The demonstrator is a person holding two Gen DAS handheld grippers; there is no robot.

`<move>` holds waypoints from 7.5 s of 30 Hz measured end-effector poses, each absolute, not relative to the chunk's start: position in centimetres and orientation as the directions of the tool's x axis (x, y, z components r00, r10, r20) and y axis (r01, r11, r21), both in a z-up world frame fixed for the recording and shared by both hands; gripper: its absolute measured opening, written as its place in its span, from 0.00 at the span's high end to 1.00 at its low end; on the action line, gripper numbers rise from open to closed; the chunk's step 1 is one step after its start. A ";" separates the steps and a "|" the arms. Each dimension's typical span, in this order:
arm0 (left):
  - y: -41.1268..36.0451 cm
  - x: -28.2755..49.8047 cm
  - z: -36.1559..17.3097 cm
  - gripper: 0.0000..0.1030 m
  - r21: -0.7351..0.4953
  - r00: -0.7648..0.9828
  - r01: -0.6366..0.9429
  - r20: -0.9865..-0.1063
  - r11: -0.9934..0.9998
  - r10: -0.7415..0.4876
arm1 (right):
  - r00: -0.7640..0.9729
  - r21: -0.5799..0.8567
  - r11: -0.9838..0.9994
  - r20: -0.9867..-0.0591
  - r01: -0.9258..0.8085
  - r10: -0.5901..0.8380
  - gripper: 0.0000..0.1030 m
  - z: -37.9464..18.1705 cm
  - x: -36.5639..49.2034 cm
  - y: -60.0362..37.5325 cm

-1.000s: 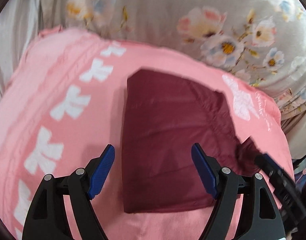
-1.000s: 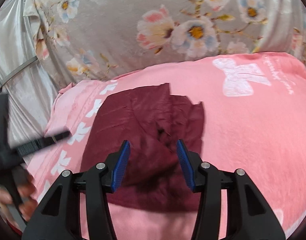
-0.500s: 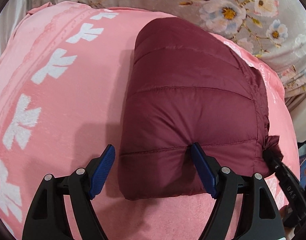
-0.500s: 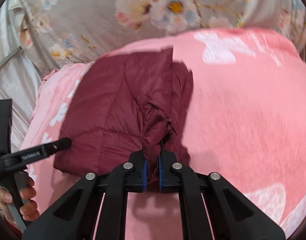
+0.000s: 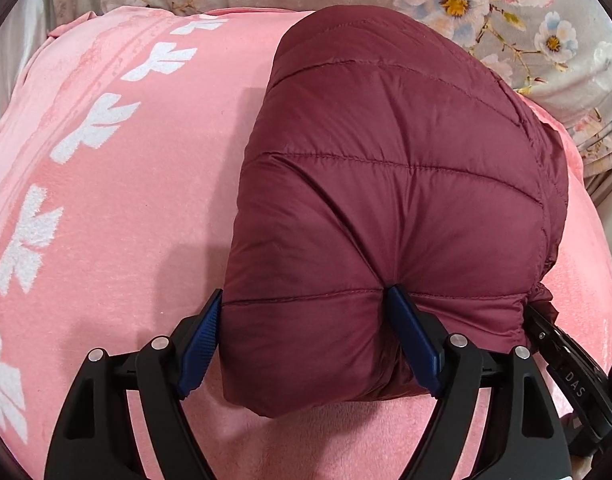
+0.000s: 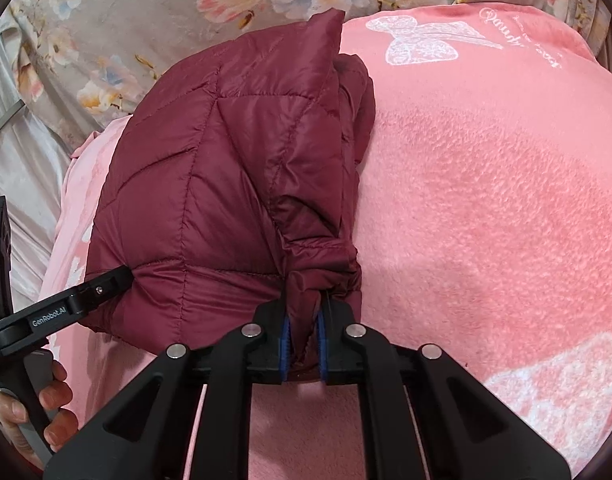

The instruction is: Fold large clothes

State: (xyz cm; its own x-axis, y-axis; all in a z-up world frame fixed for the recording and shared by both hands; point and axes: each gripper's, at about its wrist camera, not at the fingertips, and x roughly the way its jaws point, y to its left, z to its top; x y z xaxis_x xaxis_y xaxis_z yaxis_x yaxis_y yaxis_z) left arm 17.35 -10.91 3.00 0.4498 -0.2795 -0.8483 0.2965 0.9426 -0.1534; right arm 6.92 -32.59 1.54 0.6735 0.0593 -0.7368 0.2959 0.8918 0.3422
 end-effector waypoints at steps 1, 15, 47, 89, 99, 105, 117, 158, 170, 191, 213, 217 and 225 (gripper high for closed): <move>-11.1 17.3 2.9 0.22 -0.145 0.455 0.299 -0.847 0.943 -0.274 | 0.676 0.340 0.893 -0.735 0.296 0.056 0.93 1.5 7.0 -32.5; -11.5 17.1 2.2 0.21 -0.125 0.469 0.300 -0.844 0.946 -0.260 | 0.686 0.288 0.912 -0.727 0.293 0.009 0.92 1.6 7.3 -31.4; -18.6 30.1 13.0 0.22 -0.003 0.581 0.322 -0.789 0.947 -0.201 | 0.717 0.549 0.698 -0.693 0.460 0.072 0.59 8.4 19.2 -40.2; -21.9 32.2 3.1 0.06 0.060 0.631 0.275 -0.764 0.960 -0.133 | 0.632 0.155 0.866 -0.744 0.476 -0.215 0.86 2.1 22.9 -36.9; -22.1 32.3 3.1 0.05 0.067 0.632 0.265 -0.765 0.962 -0.121 | 0.639 0.169 0.866 -0.743 0.471 -0.202 0.85 2.0 22.9 -37.0; -19.3 31.9 4.0 0.05 -0.077 0.552 0.304 -0.798 0.950 -0.241 | 0.746 0.458 0.795 -0.666 0.398 0.010 0.74 1.9 19.5 -40.2; -10.0 22.8 3.9 0.05 -0.359 0.371 0.362 -0.791 0.861 -0.486 | 0.748 0.615 0.722 -0.630 0.318 0.208 0.33 -0.1 8.4 -39.9; -5.4 21.3 16.8 0.69 -0.205 0.682 0.512 -0.493 0.834 -0.540 | 0.894 0.379 0.925 -0.411 -0.013 0.181 0.85 13.4 16.0 -27.2; 2.1 32.9 12.9 0.68 -0.178 0.775 0.394 -0.463 0.902 -0.430 | 0.854 0.462 0.882 -0.421 -0.088 0.305 0.85 8.0 31.4 -21.3; 6.4 31.2 6.3 0.26 -0.114 0.610 0.112 -0.777 0.987 -0.159 | 0.794 0.273 0.946 -0.607 0.175 0.027 0.57 5.8 24.0 -21.7; -1.1 31.2 4.3 0.38 0.094 0.667 -0.024 -0.740 0.995 0.086 | 0.664 0.038 0.976 -0.738 0.213 -0.116 0.93 1.2 28.8 -16.9; -1.4 31.0 3.9 0.38 0.107 0.680 -0.022 -0.727 0.994 0.093 | 0.661 -0.025 0.978 -0.734 0.209 -0.160 0.93 1.2 28.8 -16.0; -1.8 30.8 3.3 0.38 0.135 0.703 -0.028 -0.702 0.990 0.115 | 0.660 -0.037 0.977 -0.732 0.208 -0.168 0.93 1.2 28.7 -15.9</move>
